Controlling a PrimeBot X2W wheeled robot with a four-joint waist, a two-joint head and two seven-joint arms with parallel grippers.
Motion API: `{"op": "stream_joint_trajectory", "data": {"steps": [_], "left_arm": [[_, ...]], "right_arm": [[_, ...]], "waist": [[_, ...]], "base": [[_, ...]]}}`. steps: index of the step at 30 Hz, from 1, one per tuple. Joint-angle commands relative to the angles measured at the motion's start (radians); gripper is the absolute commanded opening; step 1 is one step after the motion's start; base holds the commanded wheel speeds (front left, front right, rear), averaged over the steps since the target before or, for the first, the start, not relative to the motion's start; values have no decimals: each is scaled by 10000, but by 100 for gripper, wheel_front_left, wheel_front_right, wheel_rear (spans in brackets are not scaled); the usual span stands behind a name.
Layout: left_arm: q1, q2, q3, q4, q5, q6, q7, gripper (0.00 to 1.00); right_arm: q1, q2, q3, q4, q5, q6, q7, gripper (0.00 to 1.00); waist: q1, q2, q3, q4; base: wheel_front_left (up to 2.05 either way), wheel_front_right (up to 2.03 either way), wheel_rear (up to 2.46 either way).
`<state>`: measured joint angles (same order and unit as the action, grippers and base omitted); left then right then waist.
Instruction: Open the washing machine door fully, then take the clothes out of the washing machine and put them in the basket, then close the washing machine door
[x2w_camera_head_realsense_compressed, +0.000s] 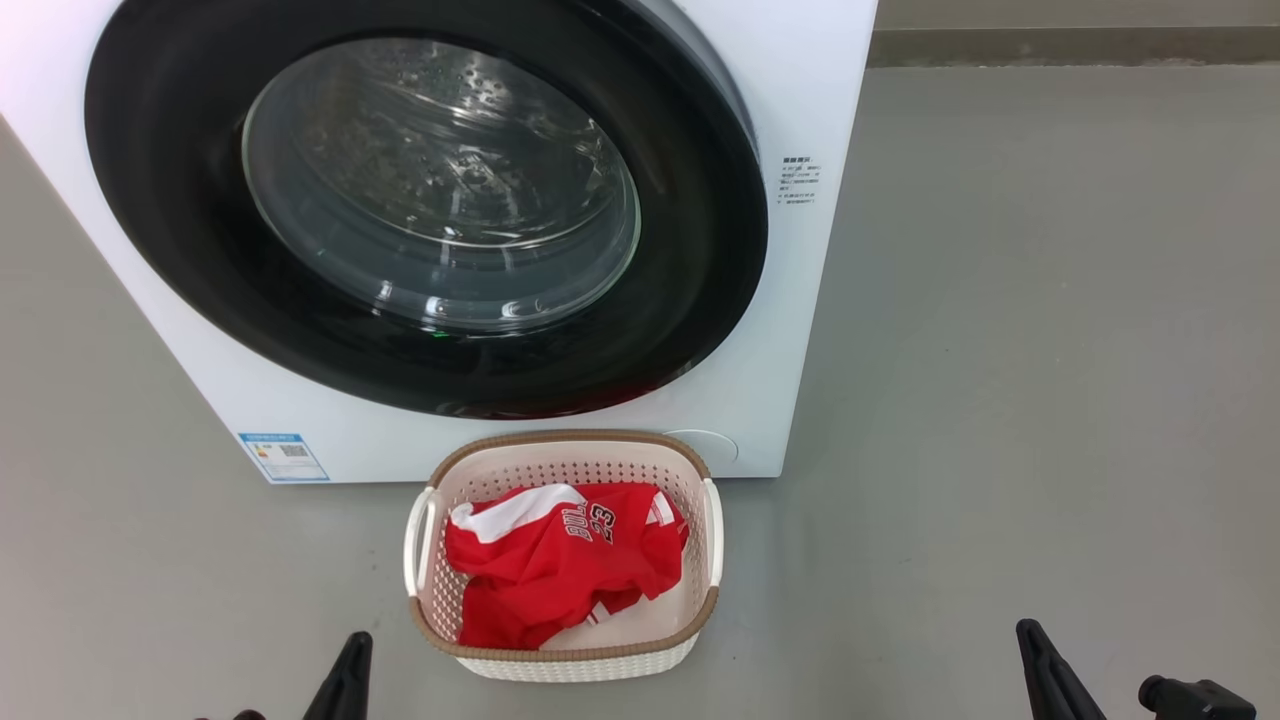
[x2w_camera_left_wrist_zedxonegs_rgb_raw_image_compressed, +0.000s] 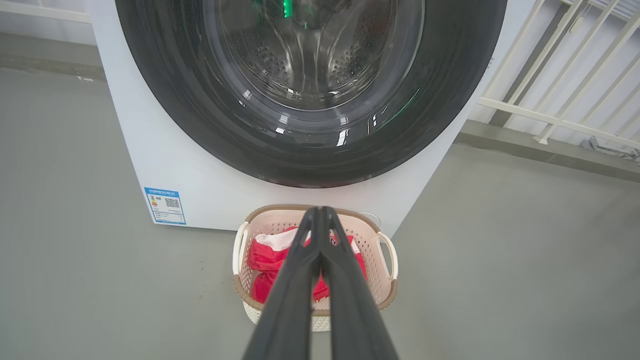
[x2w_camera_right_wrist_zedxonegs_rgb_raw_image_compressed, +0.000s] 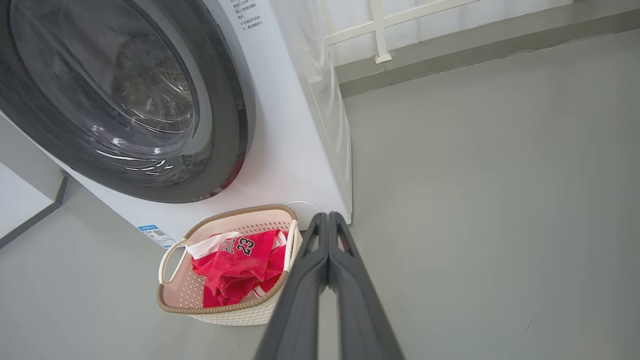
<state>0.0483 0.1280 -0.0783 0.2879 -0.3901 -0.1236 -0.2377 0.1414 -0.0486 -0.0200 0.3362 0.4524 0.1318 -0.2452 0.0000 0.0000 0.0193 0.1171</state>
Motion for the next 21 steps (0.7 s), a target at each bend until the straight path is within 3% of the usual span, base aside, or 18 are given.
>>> {"op": "stream_joint_trajectory", "data": {"steps": [1, 7, 21], "left_arm": [[-72, 102, 113, -216, -310, -3, 62, 0], [-142, 70, 189, -225, -921, -7, 224, 0], [-322, -13, 374, -246, -2335, -15, 606, 0]], "right_arm": [[-103, -62, -63, -246, 363, -1, 72, 0], [-228, -60, -102, -267, 927, -1, 245, 0], [-519, -57, -205, -337, 2239, -2, 656, 0]], "waist": [[19, 0, -19, -26], [1, 0, -15, -84], [0, 0, -30, -219]], "base": [[0, 0, 0], [0, 0, 0], [0, 0, 0]]}}
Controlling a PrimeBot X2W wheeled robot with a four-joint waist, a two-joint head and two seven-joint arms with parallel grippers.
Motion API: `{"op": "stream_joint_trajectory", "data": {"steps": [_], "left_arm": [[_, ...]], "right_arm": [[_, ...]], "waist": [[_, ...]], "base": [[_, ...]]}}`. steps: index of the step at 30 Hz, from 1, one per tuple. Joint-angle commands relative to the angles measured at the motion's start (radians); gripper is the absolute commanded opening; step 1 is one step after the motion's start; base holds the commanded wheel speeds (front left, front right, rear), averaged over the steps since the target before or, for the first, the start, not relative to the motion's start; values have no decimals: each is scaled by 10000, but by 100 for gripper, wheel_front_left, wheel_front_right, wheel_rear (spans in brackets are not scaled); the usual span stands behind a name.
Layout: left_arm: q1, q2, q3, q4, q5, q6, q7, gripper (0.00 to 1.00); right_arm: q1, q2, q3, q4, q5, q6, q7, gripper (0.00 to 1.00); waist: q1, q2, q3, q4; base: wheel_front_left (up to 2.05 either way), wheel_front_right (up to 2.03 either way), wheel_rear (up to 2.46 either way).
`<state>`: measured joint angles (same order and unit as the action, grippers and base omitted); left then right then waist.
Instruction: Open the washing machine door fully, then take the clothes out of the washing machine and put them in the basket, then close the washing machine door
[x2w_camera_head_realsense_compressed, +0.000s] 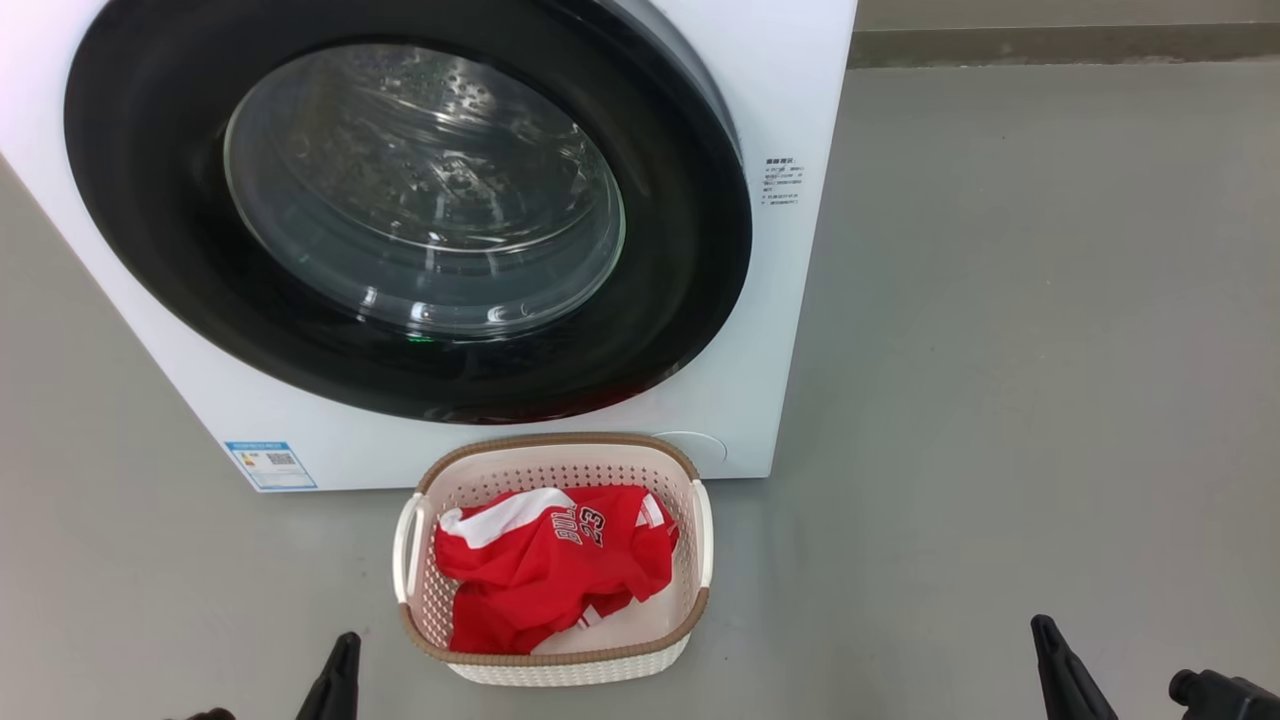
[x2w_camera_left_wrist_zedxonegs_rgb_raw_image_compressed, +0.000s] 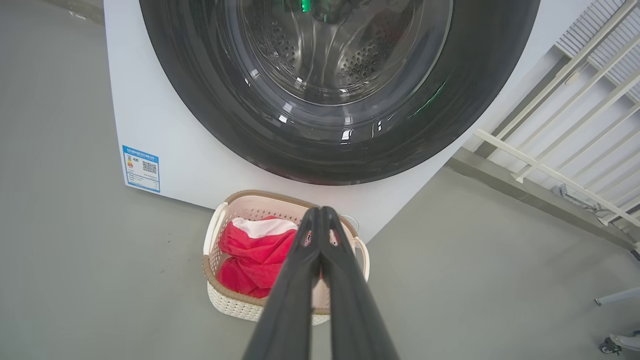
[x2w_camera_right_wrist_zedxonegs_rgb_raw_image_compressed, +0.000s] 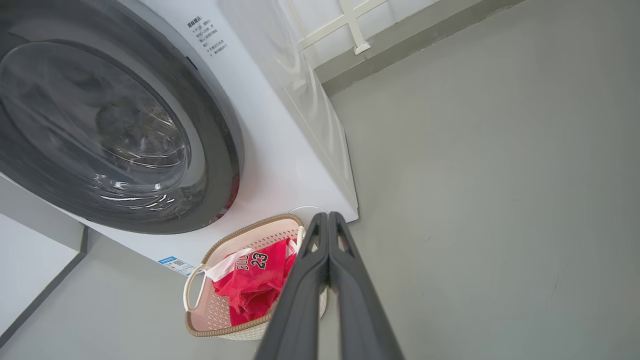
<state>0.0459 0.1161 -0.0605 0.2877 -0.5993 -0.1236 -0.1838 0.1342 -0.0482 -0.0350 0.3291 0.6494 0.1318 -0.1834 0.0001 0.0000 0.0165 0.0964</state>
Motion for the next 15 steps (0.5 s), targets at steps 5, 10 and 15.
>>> {"op": "stream_joint_trajectory", "data": {"steps": [5, 10, 15], "left_arm": [[-360, 75, 264, -254, -747, -17, 206, 0], [-409, 49, 320, -262, -1150, -20, 317, 0], [-471, 16, 390, -271, -1652, -23, 457, 0]], "right_arm": [[-547, -59, -93, -295, 740, -3, 187, 0], [-627, -58, -122, -318, 1115, -3, 305, 0], [-726, -56, -160, -347, 1585, -4, 452, 0]], "waist": [[-1, 0, -8, -59], [-1, 0, -13, -97], [-1, 0, -20, -145]], "base": [[0, 0, 0], [0, 0, 0], [0, 0, 0]]}}
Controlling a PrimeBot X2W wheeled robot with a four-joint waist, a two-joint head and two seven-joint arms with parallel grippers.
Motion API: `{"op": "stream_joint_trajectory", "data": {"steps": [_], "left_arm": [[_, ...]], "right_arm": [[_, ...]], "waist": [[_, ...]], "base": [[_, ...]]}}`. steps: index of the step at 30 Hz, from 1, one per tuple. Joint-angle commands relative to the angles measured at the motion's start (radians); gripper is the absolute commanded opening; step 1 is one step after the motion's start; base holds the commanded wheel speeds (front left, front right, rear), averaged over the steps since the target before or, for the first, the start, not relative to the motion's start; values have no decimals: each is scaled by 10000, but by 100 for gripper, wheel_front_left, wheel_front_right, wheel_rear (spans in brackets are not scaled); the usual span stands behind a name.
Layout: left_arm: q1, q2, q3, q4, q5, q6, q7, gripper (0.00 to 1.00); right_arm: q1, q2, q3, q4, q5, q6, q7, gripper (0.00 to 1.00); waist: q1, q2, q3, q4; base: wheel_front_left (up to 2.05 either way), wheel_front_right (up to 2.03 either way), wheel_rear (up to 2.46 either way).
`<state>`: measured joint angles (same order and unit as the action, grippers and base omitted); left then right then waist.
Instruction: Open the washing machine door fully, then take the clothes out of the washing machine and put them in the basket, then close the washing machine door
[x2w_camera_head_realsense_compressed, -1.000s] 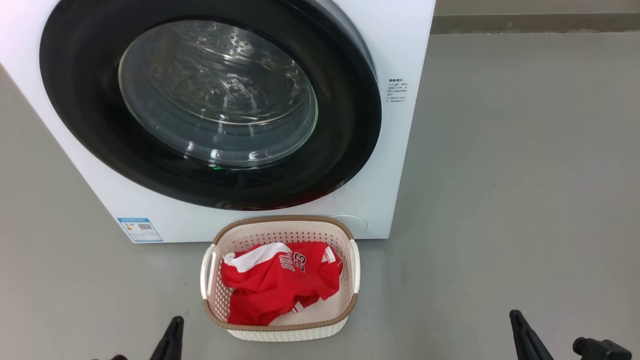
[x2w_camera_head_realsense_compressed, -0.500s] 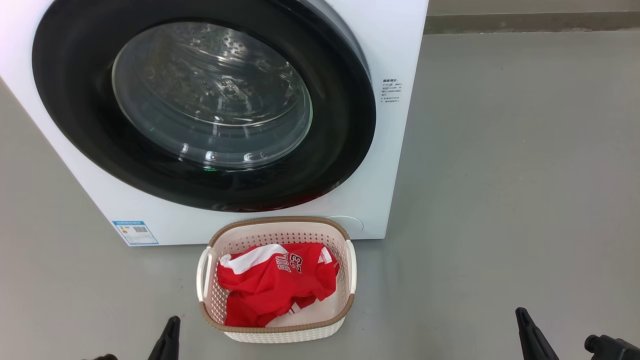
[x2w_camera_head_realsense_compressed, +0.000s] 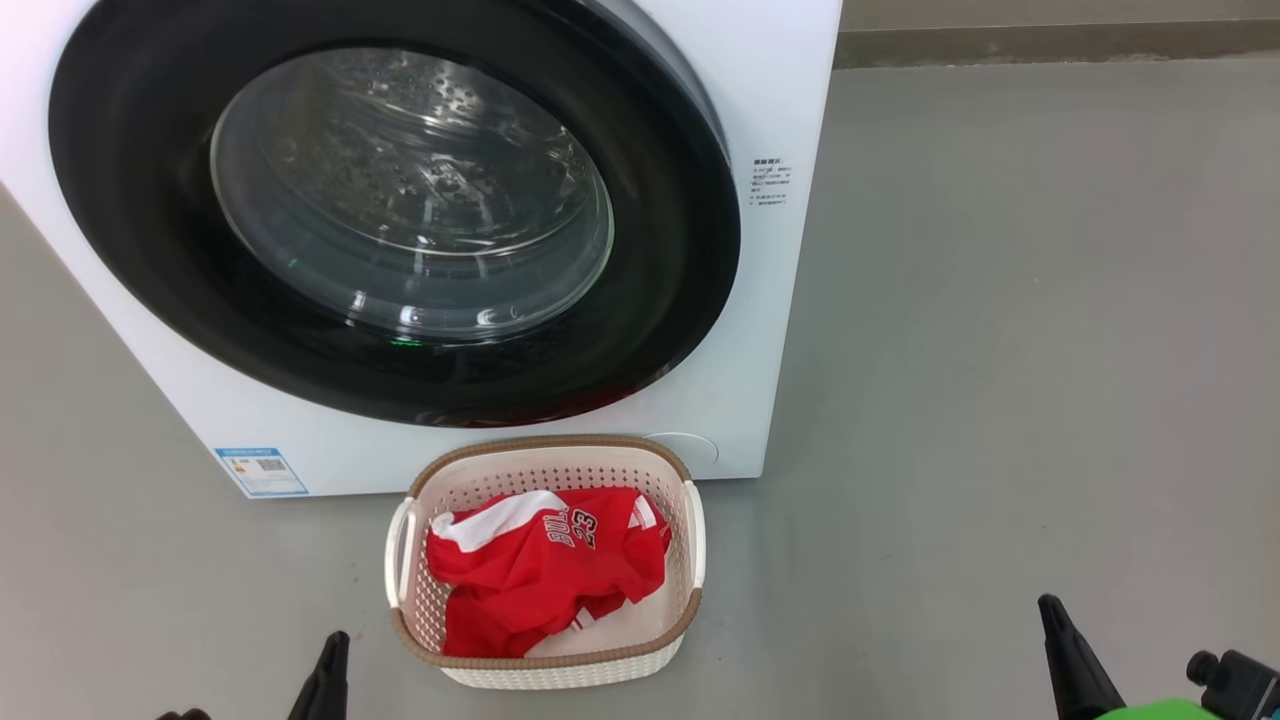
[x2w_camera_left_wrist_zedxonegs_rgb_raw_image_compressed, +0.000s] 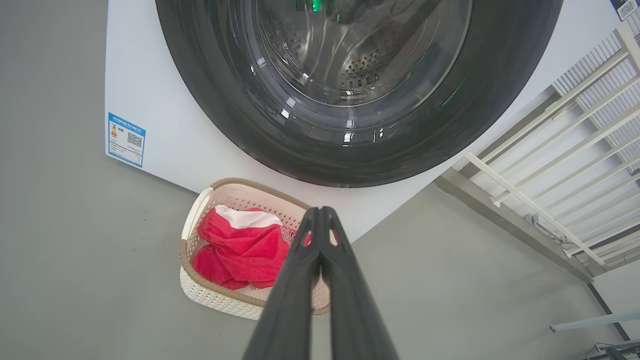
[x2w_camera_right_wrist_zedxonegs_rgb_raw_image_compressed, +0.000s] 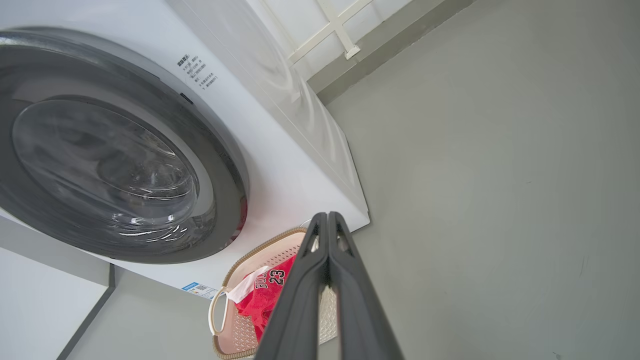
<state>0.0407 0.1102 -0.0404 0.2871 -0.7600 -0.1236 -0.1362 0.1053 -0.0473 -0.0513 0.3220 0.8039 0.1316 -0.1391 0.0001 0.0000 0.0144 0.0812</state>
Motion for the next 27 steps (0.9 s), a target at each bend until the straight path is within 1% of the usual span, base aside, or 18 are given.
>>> {"op": "stream_joint_trajectory", "data": {"steps": [1, 27], "left_arm": [[-444, 62, 217, -269, -246, -24, 38, 0], [-766, -119, 597, -319, -2844, -39, 778, 0]], "right_arm": [[-477, -65, -11, -288, 227, -2, 69, 0], [-994, -55, -204, -439, 2665, -4, 836, 0]], "waist": [[-1, 0, -2, -13], [-1, 0, -37, -262]], "base": [[0, 0, 0], [0, 0, 0]]}}
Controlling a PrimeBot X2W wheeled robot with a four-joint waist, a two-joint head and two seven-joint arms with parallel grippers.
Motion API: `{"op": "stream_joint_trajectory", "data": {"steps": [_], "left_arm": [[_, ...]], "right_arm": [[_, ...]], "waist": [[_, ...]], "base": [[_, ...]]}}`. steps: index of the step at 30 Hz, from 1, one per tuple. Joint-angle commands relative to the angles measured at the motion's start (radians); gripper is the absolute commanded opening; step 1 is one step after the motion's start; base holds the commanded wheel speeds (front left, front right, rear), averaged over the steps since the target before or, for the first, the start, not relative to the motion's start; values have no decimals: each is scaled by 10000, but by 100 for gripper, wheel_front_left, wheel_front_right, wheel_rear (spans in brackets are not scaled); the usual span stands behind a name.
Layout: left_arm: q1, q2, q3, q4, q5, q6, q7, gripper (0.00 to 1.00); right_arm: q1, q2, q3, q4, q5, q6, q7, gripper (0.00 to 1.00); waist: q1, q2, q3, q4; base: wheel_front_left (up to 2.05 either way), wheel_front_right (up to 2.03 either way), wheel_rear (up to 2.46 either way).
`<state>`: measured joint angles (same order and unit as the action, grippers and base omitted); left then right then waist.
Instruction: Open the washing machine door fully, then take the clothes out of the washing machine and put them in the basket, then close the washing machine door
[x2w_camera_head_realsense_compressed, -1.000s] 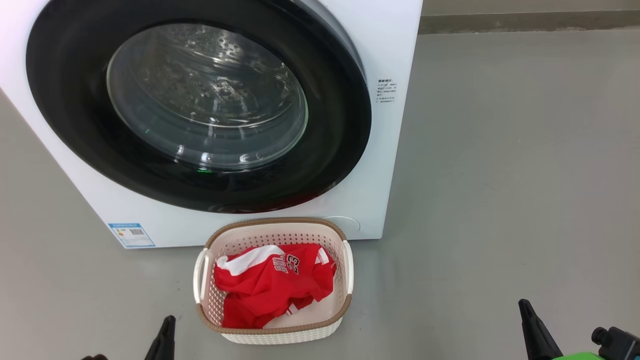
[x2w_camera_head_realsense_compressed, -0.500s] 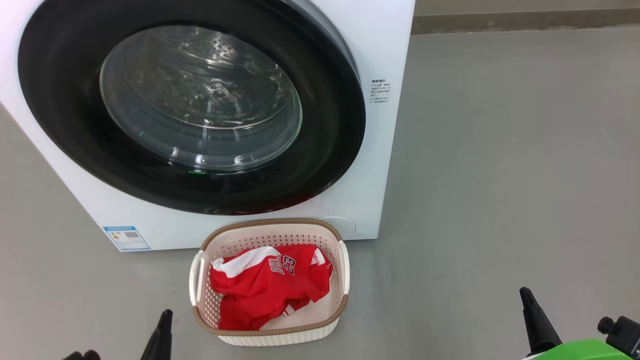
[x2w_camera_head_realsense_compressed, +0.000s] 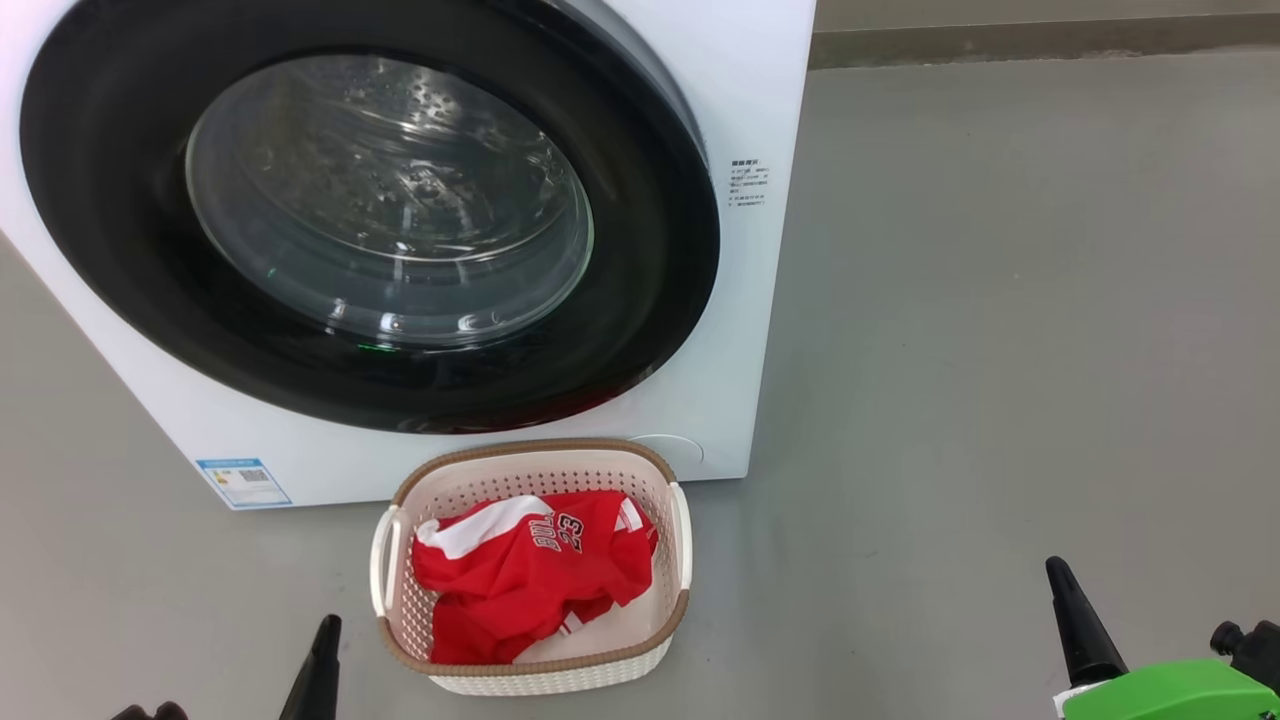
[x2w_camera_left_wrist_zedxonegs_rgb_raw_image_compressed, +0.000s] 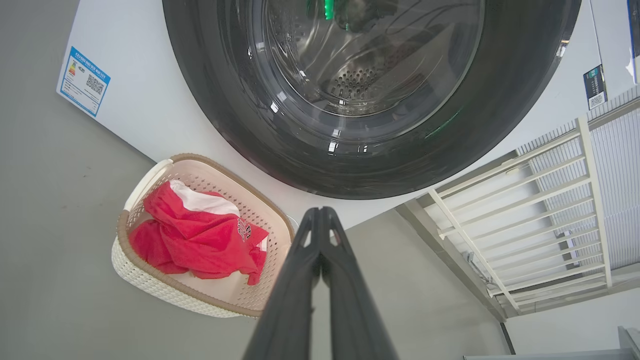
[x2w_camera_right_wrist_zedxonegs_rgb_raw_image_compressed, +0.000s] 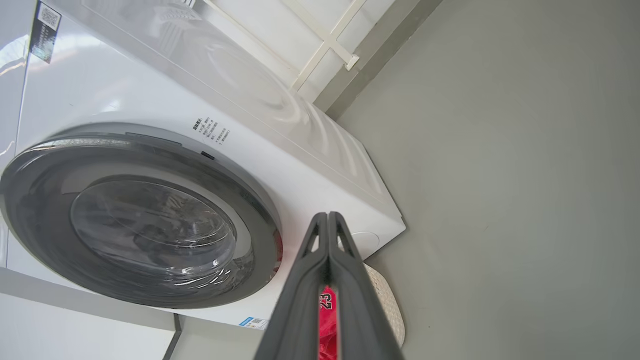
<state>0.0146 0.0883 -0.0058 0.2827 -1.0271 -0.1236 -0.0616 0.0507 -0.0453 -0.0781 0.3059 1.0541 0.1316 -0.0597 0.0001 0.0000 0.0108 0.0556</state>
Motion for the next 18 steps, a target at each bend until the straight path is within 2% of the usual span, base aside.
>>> {"op": "stream_joint_trajectory", "data": {"steps": [1, 18], "left_arm": [[-518, 92, 267, -277, -272, -39, 61, 0], [-716, -25, 509, -307, -1863, -48, 522, 0]], "right_arm": [[-467, -74, 57, -284, 256, -4, 71, 0], [-785, -68, -63, -377, 1755, -6, 543, 0]], "waist": [[-1, 0, -2, -16], [-1, 0, -24, -169]], "base": [[0, 0, 0], [0, 0, 0]]}}
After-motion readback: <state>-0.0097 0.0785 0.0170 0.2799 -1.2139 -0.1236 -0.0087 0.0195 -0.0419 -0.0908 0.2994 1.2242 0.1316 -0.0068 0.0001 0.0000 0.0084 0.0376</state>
